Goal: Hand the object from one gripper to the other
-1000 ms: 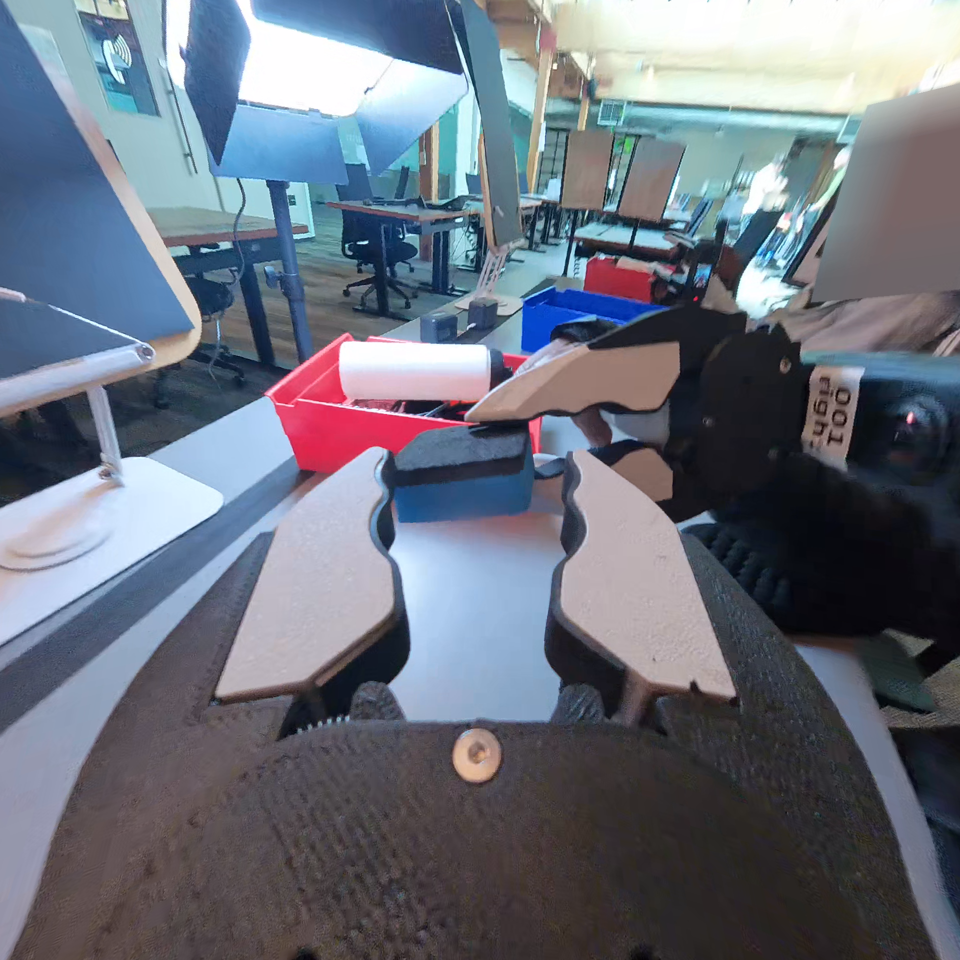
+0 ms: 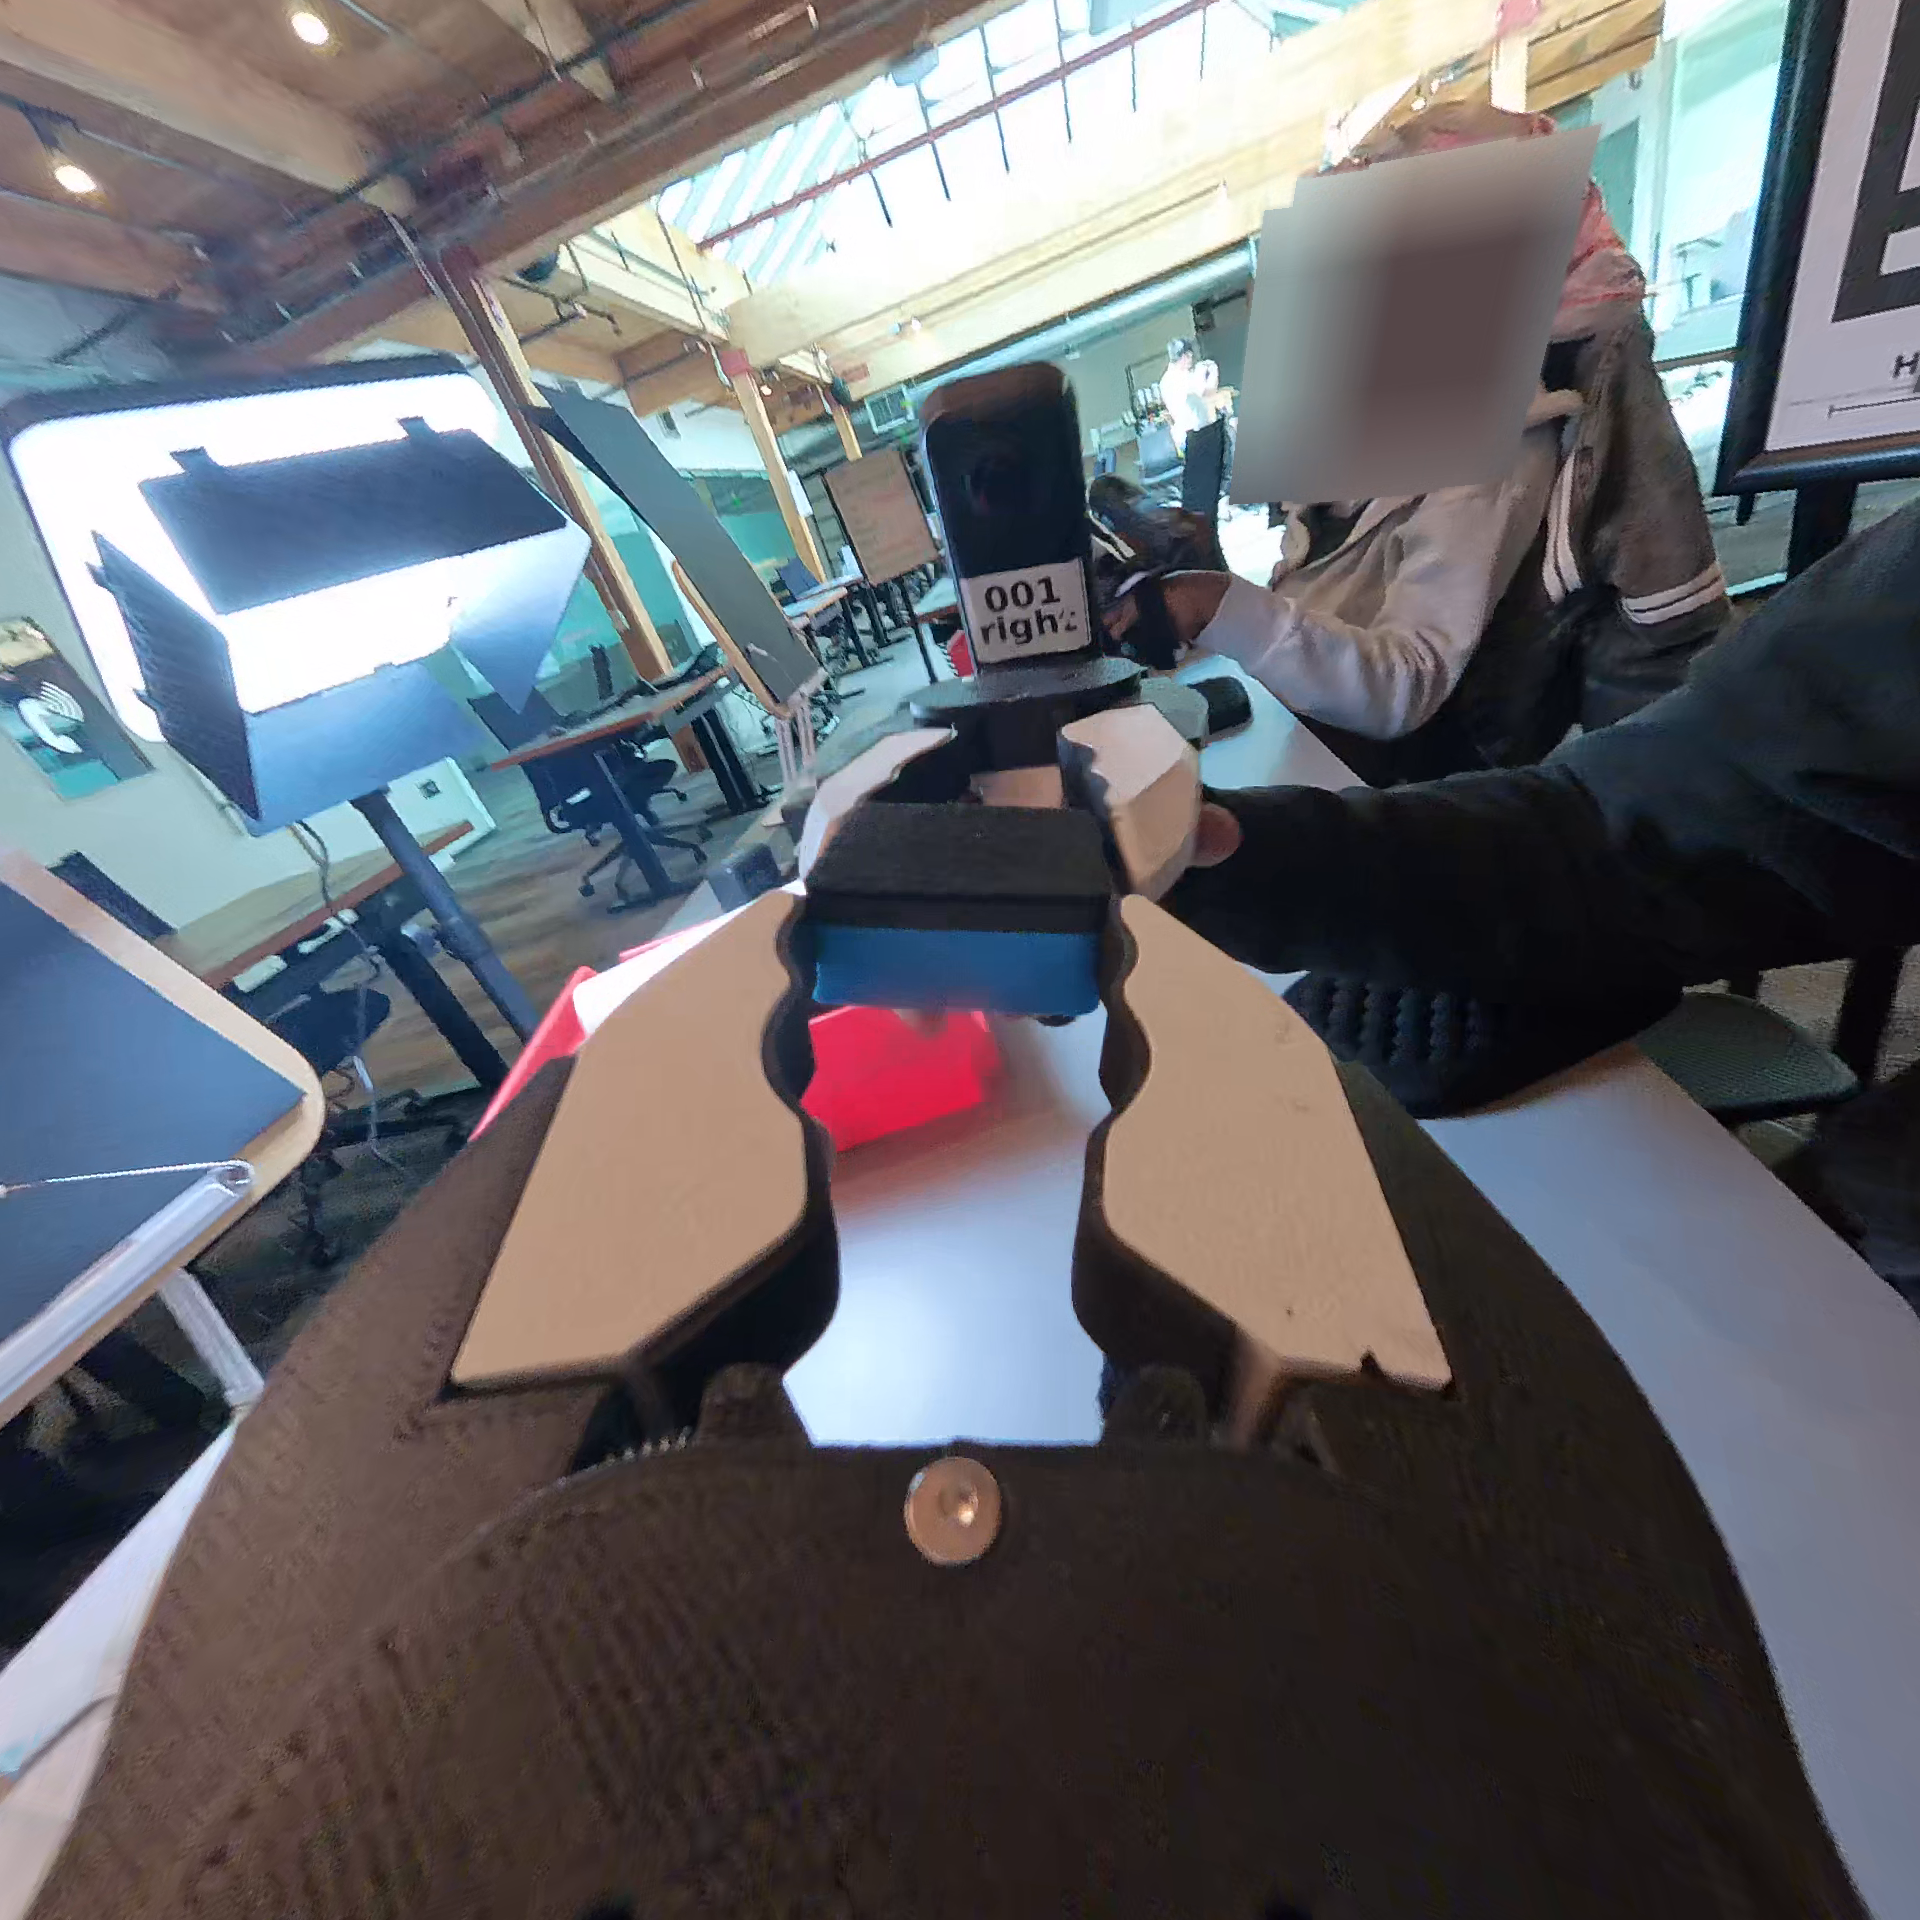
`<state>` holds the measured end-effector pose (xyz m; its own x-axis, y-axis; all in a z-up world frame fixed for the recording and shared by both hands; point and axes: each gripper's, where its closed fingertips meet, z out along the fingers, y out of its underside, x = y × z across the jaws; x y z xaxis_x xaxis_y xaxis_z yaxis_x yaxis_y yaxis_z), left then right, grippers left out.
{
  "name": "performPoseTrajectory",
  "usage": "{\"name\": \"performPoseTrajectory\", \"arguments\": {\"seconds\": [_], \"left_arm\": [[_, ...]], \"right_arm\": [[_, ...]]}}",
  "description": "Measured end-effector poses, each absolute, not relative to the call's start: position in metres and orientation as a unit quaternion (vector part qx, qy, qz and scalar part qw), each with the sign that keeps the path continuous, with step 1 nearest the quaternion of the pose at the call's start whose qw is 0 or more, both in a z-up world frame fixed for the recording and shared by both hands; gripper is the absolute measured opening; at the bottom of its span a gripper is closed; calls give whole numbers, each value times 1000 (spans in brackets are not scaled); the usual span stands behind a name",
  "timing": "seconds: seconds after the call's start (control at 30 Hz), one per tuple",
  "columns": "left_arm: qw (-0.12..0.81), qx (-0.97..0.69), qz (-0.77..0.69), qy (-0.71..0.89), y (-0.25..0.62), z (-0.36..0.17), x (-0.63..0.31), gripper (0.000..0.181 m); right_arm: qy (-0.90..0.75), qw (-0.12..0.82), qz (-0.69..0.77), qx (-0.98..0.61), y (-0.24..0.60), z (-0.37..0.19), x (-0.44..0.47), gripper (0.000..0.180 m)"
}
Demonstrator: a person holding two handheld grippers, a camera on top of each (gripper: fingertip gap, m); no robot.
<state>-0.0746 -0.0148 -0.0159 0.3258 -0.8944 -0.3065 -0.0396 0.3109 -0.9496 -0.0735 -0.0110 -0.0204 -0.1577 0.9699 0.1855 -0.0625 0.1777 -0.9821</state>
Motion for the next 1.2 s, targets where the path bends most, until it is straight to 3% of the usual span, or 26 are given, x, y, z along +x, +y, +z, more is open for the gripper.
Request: {"name": "performPoseTrajectory", "arguments": {"seconds": [0.3,0.53,0.83,1.0,1.2], "left_arm": [[611,-531,-393,437,-7,-17,-77,58],[624,-568,-355,402,13,-21,-79,61],[642,-566,-280,434,16,-27,-83,52],[622,-544,-376,419,4,-16,-84,51],[548,-511,-495,440,-19,-21,-79,50]], "right_arm": [[-594,589,396,-379,1,-17,-66,54],[-587,657,274,-386,16,-10,-66,54],[-566,554,380,-478,17,-24,-74,54],[-560,509,472,-453,1,-15,-69,52],[-585,469,511,-421,-13,-21,-65,68]]}}
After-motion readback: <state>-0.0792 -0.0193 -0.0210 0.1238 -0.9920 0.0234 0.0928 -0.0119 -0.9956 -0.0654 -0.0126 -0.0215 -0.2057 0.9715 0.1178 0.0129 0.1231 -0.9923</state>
